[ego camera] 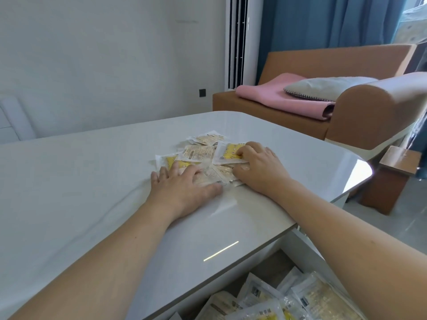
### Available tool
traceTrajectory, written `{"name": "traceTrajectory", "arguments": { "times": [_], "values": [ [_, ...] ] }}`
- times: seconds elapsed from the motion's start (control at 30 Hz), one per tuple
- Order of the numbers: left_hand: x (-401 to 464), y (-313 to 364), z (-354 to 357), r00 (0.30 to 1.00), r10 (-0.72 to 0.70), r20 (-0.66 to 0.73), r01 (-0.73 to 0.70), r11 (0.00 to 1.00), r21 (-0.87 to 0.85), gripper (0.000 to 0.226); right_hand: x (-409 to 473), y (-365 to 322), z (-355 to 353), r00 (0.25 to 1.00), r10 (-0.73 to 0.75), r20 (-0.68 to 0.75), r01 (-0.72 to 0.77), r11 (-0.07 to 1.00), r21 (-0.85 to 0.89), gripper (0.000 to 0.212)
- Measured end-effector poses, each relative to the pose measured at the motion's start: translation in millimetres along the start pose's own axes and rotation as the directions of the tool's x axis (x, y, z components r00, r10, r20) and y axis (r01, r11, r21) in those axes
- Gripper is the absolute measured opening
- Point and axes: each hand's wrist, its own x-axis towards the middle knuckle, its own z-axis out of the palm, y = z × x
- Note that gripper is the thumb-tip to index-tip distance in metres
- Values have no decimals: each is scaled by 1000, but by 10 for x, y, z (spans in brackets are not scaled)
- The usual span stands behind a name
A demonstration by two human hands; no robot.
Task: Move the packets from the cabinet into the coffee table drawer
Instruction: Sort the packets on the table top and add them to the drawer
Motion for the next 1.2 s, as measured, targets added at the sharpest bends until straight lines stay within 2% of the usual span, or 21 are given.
{"name": "traceTrajectory", "arguments": {
  "times": [0.1,0.23,0.37,0.5,0.67,0.83,0.9,1.0,1.1,1.2],
  "values": [
    [5,3,17,1000,-5,-17,4,1000,-31,91,1,-3,-5,1000,30,3,-30,999,35,38],
    [0,-8,52,986,-13,-163,18,999,27,91,-2,-1,-12,997,72,-10,-71,997,19,49],
    [-21,-2,74,969,-52,-241,76,993,91,89,-13,1,4,998,59,-37,-60,998,-18,50],
    [-22,1,69,968,-53,-245,76,994,85,88,-9,1,-9,999,39,-2,-39,999,32,47],
    [-53,7,73,956,-62,-287,87,993,75,84,-24,24,-14,998,67,-12,-67,997,32,32],
    [-88,24,69,939,-82,-335,114,991,77,73,-33,17,7,994,104,-43,-107,991,-84,47],
    [-86,14,68,941,-102,-321,131,989,70,68,-33,-2,-14,987,158,-3,-157,985,-70,49],
    [-93,21,52,949,-130,-287,153,986,60,66,118,-71,-129,938,318,137,-309,948,-80,67],
    [-106,31,26,949,-131,-286,147,988,36,64,331,-185,-269,880,422,220,-339,881,-331,79],
    [-114,33,20,946,-124,-299,136,991,18,59,456,-287,-374,805,512,301,-381,833,-400,81]
  ]
}}
